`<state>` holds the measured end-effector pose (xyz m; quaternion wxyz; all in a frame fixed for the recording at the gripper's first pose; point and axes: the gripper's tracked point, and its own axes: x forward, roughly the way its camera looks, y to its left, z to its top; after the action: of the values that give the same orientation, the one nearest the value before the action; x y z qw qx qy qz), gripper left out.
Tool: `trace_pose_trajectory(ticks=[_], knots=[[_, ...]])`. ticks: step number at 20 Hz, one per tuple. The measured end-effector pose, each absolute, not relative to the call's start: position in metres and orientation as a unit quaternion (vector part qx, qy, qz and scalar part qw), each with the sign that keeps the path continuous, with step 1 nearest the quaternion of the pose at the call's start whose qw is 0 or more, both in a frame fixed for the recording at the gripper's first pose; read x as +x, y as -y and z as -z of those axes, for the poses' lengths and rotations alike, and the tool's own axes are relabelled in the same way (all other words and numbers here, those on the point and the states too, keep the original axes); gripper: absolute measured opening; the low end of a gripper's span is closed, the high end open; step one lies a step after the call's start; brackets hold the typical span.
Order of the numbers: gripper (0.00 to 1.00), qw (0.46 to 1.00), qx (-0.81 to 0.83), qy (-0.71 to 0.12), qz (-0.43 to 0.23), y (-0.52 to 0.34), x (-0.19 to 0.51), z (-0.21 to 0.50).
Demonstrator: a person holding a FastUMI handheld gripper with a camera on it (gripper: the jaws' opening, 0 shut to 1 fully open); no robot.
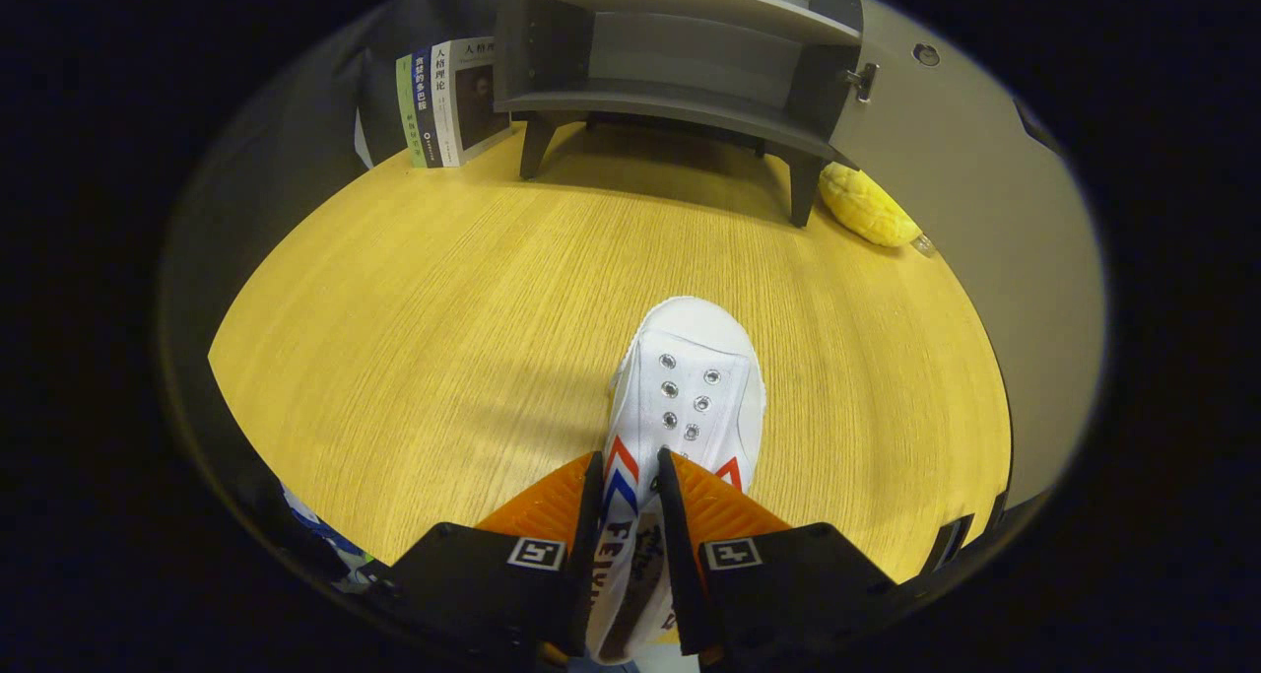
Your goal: Open the shoe cabinet door, grab the shoes and put them into the shoe cabinet, then close the shoe cabinet door.
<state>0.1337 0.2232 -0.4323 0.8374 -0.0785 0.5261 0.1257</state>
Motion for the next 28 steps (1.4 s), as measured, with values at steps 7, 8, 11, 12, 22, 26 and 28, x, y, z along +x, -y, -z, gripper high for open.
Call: trace_pose_trajectory(ticks=[7,8,11,12,22,26,28], knots=[[0.02,0.837,-0.016,-0.529,-0.141,-0.231,0.130,0.429],[0.02,0.836,-0.013,-0.530,-0.142,-0.231,0.129,0.426],[0.02,0.844,0.018,-0.517,-0.141,-0.230,0.138,0.408],[0.02,0.845,0.030,-0.515,-0.142,-0.230,0.141,0.401],[0.02,0.871,0.117,-0.445,-0.173,-0.261,0.201,0.313],[0.01,0.880,0.142,-0.413,-0.190,-0.272,0.226,0.272],[0.01,0.883,0.155,-0.398,-0.194,-0.276,0.240,0.252]])
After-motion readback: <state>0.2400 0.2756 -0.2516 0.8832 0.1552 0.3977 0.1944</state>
